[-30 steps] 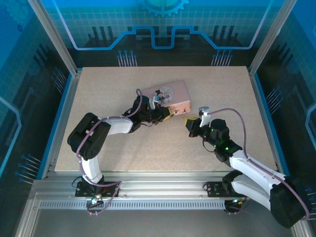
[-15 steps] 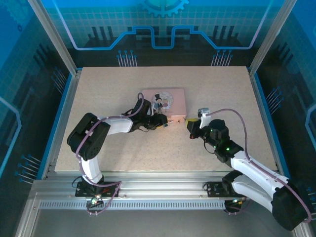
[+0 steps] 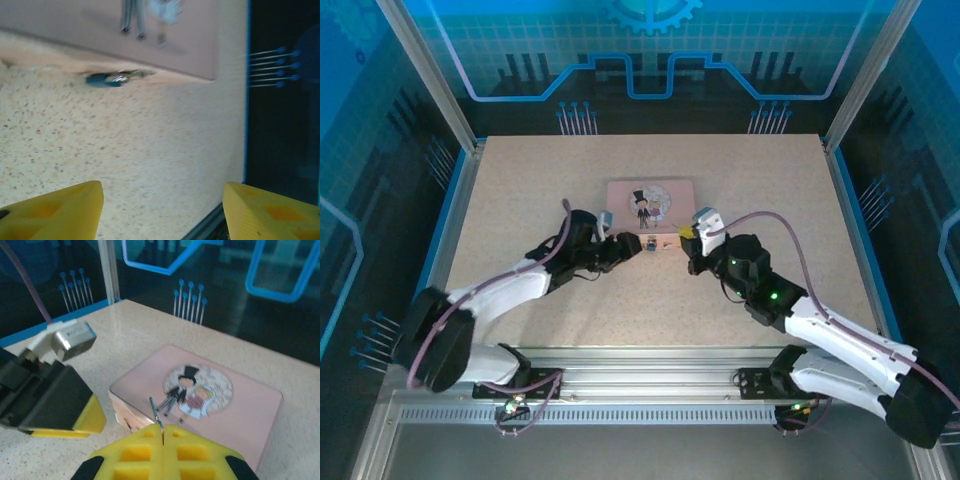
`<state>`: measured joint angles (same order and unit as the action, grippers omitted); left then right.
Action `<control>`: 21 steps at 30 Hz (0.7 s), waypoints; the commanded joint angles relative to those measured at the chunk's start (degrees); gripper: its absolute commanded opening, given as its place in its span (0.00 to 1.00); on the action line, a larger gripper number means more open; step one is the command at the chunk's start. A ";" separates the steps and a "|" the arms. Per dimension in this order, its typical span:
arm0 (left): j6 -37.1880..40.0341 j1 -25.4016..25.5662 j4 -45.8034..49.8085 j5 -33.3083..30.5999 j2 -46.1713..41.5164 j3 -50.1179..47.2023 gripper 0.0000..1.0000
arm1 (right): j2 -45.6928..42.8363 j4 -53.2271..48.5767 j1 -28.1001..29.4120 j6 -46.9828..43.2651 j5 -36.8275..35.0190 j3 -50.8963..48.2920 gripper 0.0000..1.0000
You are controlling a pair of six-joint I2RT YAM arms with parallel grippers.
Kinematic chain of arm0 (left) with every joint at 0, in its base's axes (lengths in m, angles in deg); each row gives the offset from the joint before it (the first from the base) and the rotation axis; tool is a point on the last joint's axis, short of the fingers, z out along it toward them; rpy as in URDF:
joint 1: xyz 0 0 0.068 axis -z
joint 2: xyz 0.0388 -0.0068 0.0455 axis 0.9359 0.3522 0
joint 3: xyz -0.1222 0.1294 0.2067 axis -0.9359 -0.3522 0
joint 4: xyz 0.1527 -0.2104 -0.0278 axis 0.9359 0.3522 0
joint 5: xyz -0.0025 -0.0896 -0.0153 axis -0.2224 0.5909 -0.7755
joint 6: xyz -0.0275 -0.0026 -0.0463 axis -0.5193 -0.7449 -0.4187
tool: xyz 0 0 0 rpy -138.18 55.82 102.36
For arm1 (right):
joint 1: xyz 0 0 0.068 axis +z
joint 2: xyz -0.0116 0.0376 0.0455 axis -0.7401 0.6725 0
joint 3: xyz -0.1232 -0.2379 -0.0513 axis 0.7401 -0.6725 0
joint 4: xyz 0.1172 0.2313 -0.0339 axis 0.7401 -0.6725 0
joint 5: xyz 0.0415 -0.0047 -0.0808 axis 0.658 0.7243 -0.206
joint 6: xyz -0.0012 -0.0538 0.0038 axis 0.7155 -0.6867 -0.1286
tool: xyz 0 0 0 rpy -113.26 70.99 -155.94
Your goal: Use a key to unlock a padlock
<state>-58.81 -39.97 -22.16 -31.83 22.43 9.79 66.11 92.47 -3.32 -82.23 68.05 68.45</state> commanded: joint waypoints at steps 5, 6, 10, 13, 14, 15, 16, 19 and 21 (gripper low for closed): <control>-3.10 0.46 10.82 -3.96 -13.03 7.08 0.66 | 8.18 6.84 10.35 -23.14 -12.74 8.40 0.00; -3.77 0.63 10.82 -3.86 -13.87 7.71 0.66 | 9.53 7.82 11.26 -25.38 -13.51 9.36 0.00; -6.53 1.64 11.57 -3.22 -15.30 9.83 0.64 | 12.91 10.91 14.51 -31.80 -15.06 11.71 0.00; -7.49 2.74 11.40 -3.32 -15.67 10.73 0.62 | 14.00 11.89 15.52 -33.02 -15.01 12.50 0.00; -7.56 2.90 11.70 -3.51 -15.77 11.03 0.62 | 13.90 12.24 15.88 -33.28 -14.87 12.42 0.00; -7.81 2.93 11.75 -3.60 -15.88 11.04 0.61 | 13.73 12.25 16.20 -33.34 -14.69 12.33 0.00; -8.02 2.94 11.77 -3.83 -16.09 11.04 0.60 | 13.51 12.18 16.51 -33.38 -14.26 12.26 0.00; -8.38 2.94 11.97 -4.40 -16.24 11.16 0.52 | 12.97 12.39 17.42 -33.72 -14.50 11.85 0.00; -8.78 2.93 11.72 -4.51 -16.24 11.04 0.47 | 12.85 12.43 17.78 -34.14 -14.70 11.55 0.00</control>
<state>-66.59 -37.32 -11.78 -35.24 7.09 19.21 79.86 101.74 13.25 -114.51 54.35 78.99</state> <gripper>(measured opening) 0.482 0.064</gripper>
